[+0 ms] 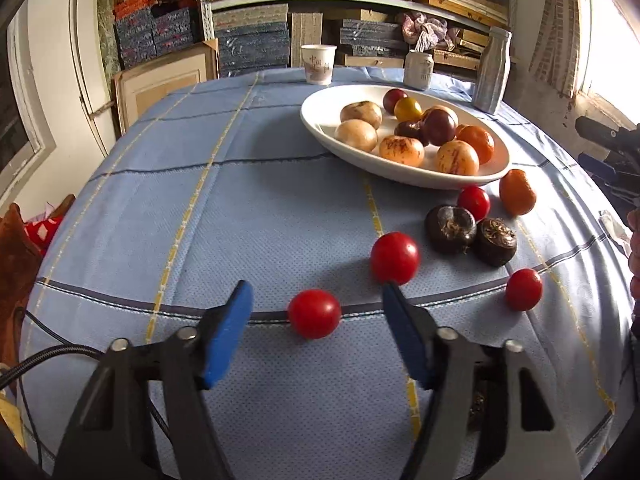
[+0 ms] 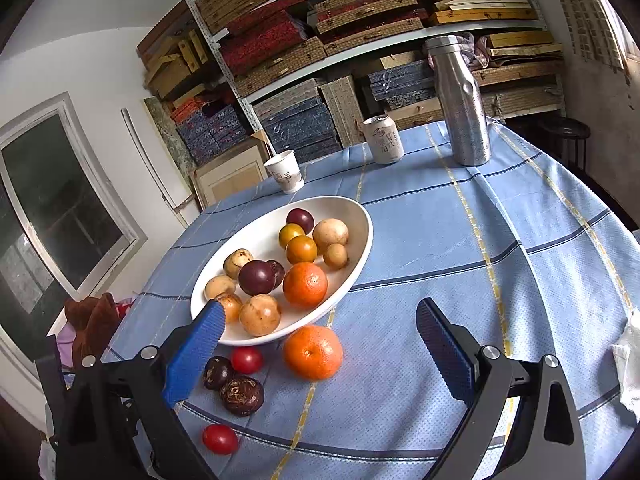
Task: Organize fruits
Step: 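Grasp a small red tomato with the left tool while the right grasps another red tomato, then carry both red tomatoes onto the white plate and open both tools, then move the left tool to a red tomato and close on it, then hold the red tomato in the left tool while the right grasps a dark brown fruit, then carry the tomato and dark brown fruit onto the plate and open both tools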
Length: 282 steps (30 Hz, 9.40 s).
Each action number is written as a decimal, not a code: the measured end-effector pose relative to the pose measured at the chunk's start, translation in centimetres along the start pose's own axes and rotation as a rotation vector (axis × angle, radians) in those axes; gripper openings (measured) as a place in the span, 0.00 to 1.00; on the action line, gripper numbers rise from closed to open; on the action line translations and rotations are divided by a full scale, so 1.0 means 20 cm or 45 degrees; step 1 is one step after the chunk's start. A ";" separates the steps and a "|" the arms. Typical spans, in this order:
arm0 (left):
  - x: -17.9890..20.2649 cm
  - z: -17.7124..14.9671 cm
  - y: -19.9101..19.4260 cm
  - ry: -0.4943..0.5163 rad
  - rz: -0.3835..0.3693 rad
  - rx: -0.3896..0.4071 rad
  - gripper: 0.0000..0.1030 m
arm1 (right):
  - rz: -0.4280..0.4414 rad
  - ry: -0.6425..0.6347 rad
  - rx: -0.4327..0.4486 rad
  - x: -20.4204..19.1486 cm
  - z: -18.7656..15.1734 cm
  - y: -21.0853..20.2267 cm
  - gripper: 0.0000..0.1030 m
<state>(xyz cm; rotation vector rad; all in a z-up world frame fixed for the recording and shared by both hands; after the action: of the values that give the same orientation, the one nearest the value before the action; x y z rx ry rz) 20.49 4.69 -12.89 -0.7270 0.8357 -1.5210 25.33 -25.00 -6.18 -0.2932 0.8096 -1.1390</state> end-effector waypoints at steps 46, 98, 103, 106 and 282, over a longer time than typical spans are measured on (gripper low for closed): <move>0.00 -0.03 0.07 -0.022 -0.054 -0.091 0.31 | 0.109 -0.514 -0.533 -0.54 -0.65 0.25 0.27; 0.12 0.98 0.23 -0.144 -0.154 0.076 0.25 | 0.041 -0.242 -0.223 -0.42 0.29 0.45 0.29; 0.07 1.04 0.42 -0.189 -0.157 0.019 0.26 | -0.004 -0.318 -0.279 -0.49 0.26 0.69 0.29; 0.07 1.04 0.47 -0.176 -0.156 0.019 0.38 | -0.065 -0.364 -0.290 -0.50 0.24 0.77 0.30; 0.16 0.54 -0.09 -0.069 -0.091 0.189 0.87 | 0.103 -0.028 -0.007 -0.13 0.13 0.01 0.71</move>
<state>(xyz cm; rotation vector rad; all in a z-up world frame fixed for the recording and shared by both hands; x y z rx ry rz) 28.18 0.59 -5.54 -0.6913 0.6548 -1.6015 26.81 -23.06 -3.46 -0.2748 0.7983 -1.0568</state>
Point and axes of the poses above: each gripper's, at about its wrist camera, not at the fingertips, and y roughly the way its jaws point, x to its right, z to its top, the point moved 10 cm from there along y, roughly the way its jaws point, and after that the axes turned 9 degrees about -x, right-handed, at the moved point
